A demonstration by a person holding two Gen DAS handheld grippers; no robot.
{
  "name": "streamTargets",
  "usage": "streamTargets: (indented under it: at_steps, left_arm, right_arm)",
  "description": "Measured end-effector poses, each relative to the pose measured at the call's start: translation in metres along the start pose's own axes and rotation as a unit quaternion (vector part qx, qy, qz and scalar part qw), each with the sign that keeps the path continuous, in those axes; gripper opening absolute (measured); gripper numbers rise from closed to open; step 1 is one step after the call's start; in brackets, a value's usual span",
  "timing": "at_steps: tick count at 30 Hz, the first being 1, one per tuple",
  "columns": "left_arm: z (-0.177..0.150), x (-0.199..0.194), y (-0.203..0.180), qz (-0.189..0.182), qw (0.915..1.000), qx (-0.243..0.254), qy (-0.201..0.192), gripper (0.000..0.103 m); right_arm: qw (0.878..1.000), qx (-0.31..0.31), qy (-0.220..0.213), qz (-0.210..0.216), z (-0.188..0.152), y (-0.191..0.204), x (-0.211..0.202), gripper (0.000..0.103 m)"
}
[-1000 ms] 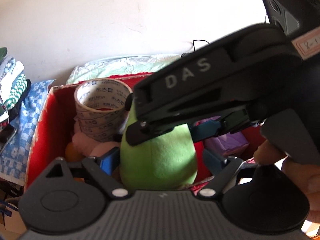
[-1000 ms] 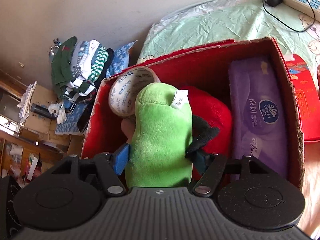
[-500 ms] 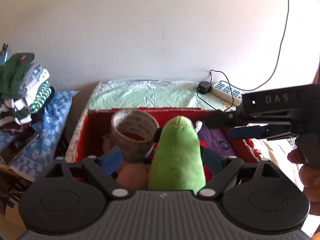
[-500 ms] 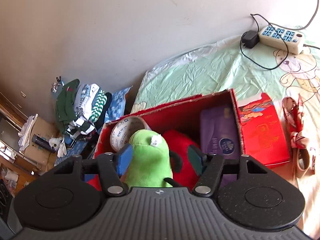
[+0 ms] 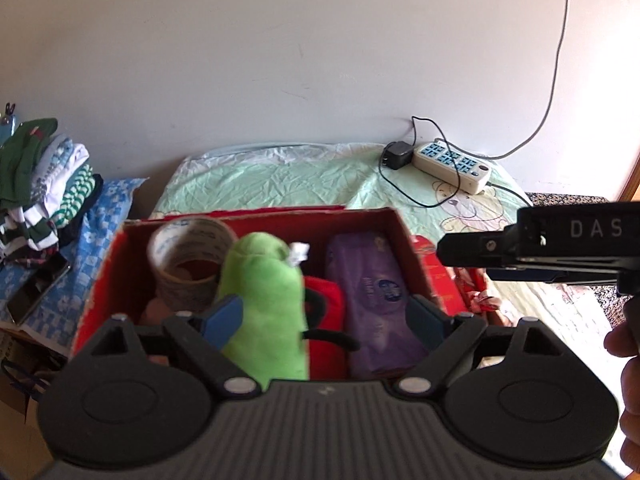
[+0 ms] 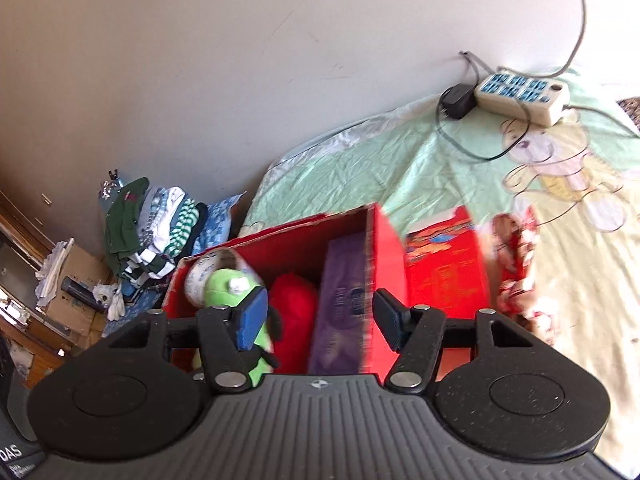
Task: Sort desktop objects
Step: 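Open the right tool and withdraw from the plush, then move the right tool toward the beige shoe with red-white ribbon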
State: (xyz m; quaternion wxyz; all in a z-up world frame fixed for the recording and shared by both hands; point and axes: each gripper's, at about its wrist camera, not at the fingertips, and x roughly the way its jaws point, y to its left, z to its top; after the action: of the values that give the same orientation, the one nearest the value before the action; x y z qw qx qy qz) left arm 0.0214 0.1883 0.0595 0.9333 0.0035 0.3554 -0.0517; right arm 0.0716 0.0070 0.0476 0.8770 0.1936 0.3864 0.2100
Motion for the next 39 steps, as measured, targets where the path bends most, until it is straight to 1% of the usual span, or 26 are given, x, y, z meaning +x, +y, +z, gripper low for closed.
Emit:
streamTargets:
  at_steps: [4,14,17,20,25,34,39]
  left_arm:
    - [0.004,0.01,-0.034,-0.004,0.9999,0.008,0.005,0.088]
    - [0.005,0.04,-0.122,-0.025,0.9989,0.034,0.02,0.088]
    - [0.001,0.053,-0.145,-0.029,0.9983,0.042,0.03,0.088]
    - [-0.005,0.069,-0.162,-0.03,0.9975,0.04,0.05,0.088]
    - [-0.014,0.088,-0.18,-0.024,0.9954,0.037,0.085,0.088]
    - [-0.022,0.104,-0.189,-0.015,0.993,0.036,0.111,0.088]
    - [-0.029,0.118,-0.188,-0.014,0.9903,0.03,0.135,0.088]
  right_arm:
    - [1.0,0.001,-0.007,-0.013,0.004,-0.028,-0.018,0.062]
    - [0.999,0.02,0.007,-0.033,0.009,-0.1,-0.047,0.063]
    - [0.999,0.023,0.012,-0.038,0.01,-0.118,-0.052,0.063]
    - [0.999,0.024,0.017,-0.042,0.011,-0.133,-0.056,0.063]
    - [0.998,0.03,0.027,-0.043,0.011,-0.151,-0.056,0.063]
    - [0.997,0.031,0.053,-0.04,0.015,-0.166,-0.042,0.063]
    - [0.997,0.021,0.063,-0.05,0.02,-0.167,-0.03,0.068]
